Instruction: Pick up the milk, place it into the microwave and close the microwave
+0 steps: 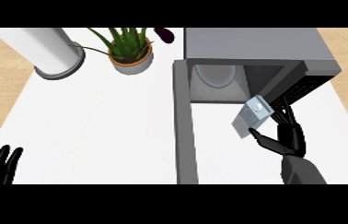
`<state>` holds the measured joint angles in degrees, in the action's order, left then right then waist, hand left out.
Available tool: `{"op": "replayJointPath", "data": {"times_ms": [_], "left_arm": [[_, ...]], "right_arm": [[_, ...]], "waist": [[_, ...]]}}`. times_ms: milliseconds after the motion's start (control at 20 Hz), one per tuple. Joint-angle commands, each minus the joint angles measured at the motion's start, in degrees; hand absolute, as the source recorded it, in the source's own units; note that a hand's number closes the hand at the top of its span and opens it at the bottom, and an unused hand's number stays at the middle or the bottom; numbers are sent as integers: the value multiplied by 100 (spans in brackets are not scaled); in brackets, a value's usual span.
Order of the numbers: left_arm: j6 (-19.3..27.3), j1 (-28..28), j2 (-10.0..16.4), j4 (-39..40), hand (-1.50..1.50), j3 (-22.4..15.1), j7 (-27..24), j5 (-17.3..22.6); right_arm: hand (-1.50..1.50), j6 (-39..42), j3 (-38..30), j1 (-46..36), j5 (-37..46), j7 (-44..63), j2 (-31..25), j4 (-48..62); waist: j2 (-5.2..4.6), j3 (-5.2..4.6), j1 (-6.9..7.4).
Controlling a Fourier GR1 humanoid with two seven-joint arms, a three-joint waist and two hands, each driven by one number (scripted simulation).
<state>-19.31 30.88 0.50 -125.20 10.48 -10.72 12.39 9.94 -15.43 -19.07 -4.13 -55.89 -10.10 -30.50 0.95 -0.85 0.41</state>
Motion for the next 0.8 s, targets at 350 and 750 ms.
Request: {"op": "replayJointPath", "data": {"times_ms": [350,750], "left_arm": [[-54,11,36,126,-150,147,-3,83],[-130,100,-13,-26,-150,154,12,62]], "right_arm": [[150,1097,-104,-416,-566,451,-61,465],[150,1104,292,-95,-586,477,79,-205]], "waist": [[-105,89,42],[-89,84,-8]]}}
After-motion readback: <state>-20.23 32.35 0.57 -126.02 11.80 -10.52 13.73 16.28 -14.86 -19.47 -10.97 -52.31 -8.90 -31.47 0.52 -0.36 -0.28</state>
